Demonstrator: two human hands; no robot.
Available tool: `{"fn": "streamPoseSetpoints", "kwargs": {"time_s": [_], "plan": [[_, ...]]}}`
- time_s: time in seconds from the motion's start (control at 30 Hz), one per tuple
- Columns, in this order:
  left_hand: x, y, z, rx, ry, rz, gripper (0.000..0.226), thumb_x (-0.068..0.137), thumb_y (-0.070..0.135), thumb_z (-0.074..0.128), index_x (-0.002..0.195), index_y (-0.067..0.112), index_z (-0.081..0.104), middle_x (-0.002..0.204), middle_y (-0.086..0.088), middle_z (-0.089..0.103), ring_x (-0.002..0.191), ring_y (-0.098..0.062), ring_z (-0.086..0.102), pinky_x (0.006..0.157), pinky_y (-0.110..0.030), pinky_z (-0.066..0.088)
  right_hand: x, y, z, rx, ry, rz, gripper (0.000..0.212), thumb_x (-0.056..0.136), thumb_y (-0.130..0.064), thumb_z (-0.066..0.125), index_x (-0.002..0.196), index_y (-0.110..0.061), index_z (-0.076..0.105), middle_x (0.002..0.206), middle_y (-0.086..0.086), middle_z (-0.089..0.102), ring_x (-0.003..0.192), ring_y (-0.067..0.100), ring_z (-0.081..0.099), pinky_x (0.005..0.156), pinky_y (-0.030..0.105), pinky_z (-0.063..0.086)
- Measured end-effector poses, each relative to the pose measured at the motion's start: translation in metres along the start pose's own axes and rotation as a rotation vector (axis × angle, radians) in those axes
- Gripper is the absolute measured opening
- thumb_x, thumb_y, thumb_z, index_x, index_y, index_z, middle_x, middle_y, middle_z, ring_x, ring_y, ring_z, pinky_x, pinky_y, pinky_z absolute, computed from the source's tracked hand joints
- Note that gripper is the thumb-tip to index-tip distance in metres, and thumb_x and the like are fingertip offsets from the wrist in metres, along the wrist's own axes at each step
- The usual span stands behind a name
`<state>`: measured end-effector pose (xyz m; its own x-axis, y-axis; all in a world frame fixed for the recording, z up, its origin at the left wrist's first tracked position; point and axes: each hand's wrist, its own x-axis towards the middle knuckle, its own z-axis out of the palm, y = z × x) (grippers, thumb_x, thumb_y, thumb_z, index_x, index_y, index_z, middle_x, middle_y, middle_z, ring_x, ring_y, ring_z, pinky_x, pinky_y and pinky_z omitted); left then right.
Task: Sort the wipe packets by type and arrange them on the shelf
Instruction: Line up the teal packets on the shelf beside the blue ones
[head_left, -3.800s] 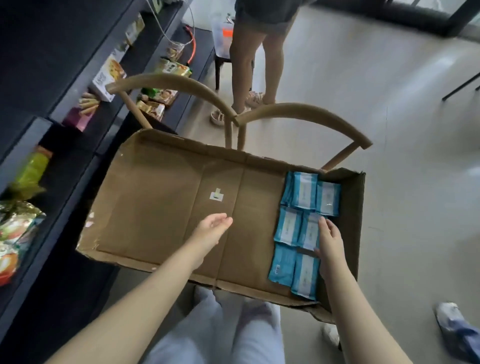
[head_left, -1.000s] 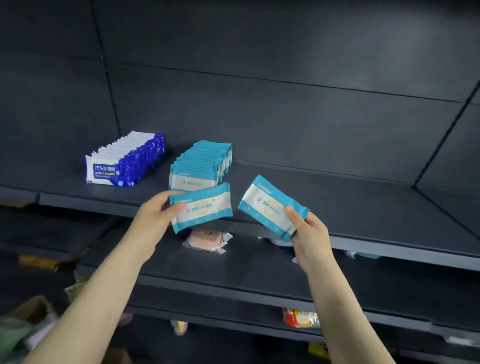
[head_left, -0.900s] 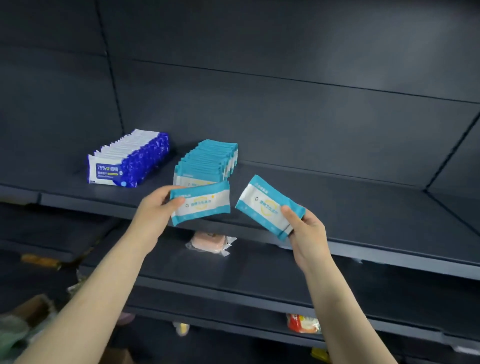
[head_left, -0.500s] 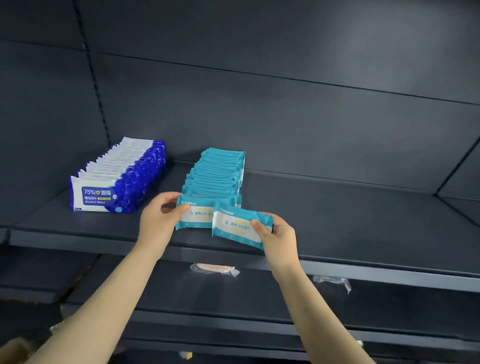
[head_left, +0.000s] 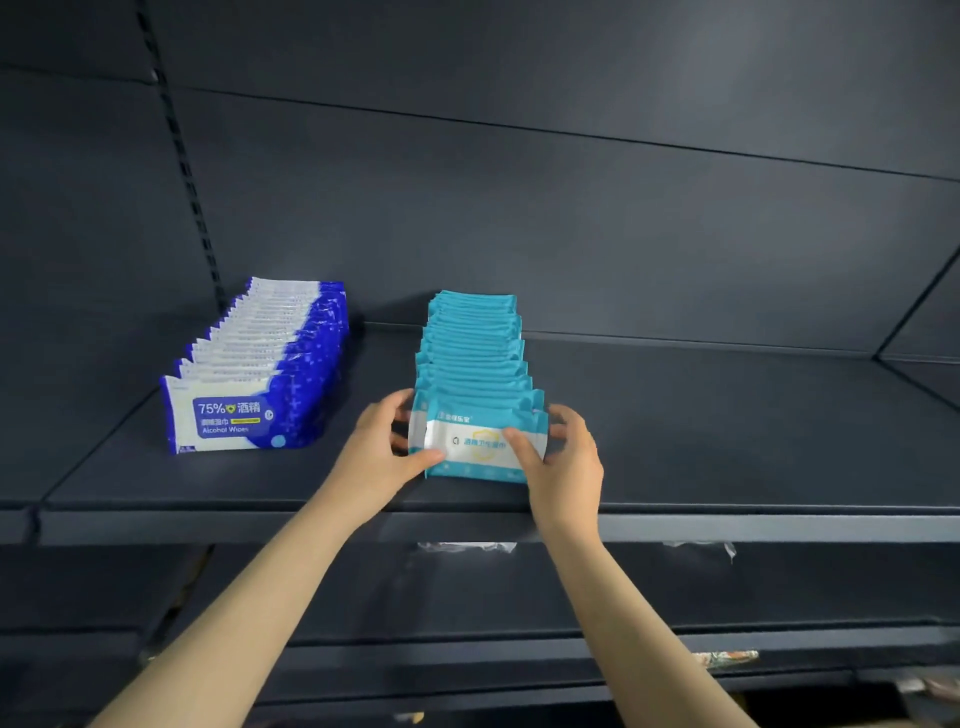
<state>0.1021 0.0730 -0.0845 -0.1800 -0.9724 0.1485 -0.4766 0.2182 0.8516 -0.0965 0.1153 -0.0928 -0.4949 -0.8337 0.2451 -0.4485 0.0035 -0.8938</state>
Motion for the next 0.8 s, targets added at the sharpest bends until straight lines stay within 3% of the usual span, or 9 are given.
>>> {"fn": "streamPoseSetpoints", "kwargs": {"time_s": [0.1,0.23,0.43,0.53,0.6,0.73,0.8], "plan": [[0.001,-0.002,0.001,-0.008,0.014,0.028,0.071,0.082,0.026,0.079,0.141,0.033,0.041,0.12,0.011,0.047,0.092,-0.001,0.06,0.066,-0.012,0.048,0.001,-0.002,-0.005,0.018,-0.086,0.005,0.044,0.085,-0.032,0.077,0.122,-0.033,0.055,0.102,-0.012,0.063,0.081,0.005,0.06,0.067,0.006,0.043],[0.002,-0.004,0.0,-0.024,0.001,0.039,0.068,0.085,0.023,0.076,0.142,0.031,0.041,0.122,0.011,0.048,0.095,-0.001,0.06,0.065,-0.009,0.048,0.002,-0.002,-0.003,0.017,-0.134,-0.043,0.047,0.084,-0.022,0.078,0.124,-0.032,0.054,0.115,-0.007,0.058,0.094,0.005,0.059,0.078,0.012,0.044],[0.0,-0.005,-0.001,-0.097,-0.022,0.062,0.067,0.084,0.016,0.076,0.138,0.032,0.04,0.121,0.014,0.053,0.098,-0.004,0.061,0.071,-0.014,0.051,0.003,-0.004,-0.004,0.053,-0.161,-0.056,0.052,0.083,-0.017,0.08,0.122,-0.031,0.049,0.109,-0.027,0.056,0.087,-0.003,0.057,0.072,0.005,0.045],[0.0,-0.003,0.001,-0.074,-0.026,0.051,0.073,0.085,0.017,0.075,0.143,0.03,0.034,0.122,0.015,0.051,0.098,-0.002,0.06,0.069,-0.014,0.05,0.003,-0.001,-0.005,0.027,-0.17,-0.04,0.056,0.081,-0.018,0.082,0.119,-0.034,0.044,0.107,-0.031,0.053,0.088,-0.001,0.059,0.076,0.013,0.051],[-0.001,-0.003,0.001,-0.069,-0.03,0.042,0.079,0.084,0.018,0.076,0.147,0.03,0.029,0.123,0.016,0.051,0.099,-0.001,0.059,0.07,-0.014,0.049,0.003,-0.002,-0.006,0.041,-0.161,-0.022,0.058,0.08,-0.021,0.083,0.122,-0.031,0.046,0.109,-0.025,0.056,0.092,0.006,0.061,0.08,0.026,0.057],[-0.01,-0.001,0.0,-0.122,0.067,-0.007,0.079,0.084,0.023,0.076,0.148,0.03,0.03,0.138,0.01,0.047,0.111,-0.004,0.054,0.095,-0.03,0.049,-0.002,-0.004,-0.016,0.198,-0.129,0.064,0.056,0.084,-0.026,0.079,0.132,-0.023,0.05,0.117,-0.005,0.06,0.1,0.017,0.065,0.077,0.036,0.061],[-0.019,0.003,0.002,-0.076,0.178,0.034,0.072,0.085,0.025,0.075,0.145,0.029,0.036,0.141,0.008,0.043,0.121,-0.007,0.047,0.105,-0.034,0.043,-0.004,-0.007,-0.028,0.284,-0.094,0.104,0.05,0.086,-0.03,0.076,0.131,-0.025,0.054,0.122,-0.006,0.061,0.105,0.013,0.064,0.086,0.035,0.059]]}}
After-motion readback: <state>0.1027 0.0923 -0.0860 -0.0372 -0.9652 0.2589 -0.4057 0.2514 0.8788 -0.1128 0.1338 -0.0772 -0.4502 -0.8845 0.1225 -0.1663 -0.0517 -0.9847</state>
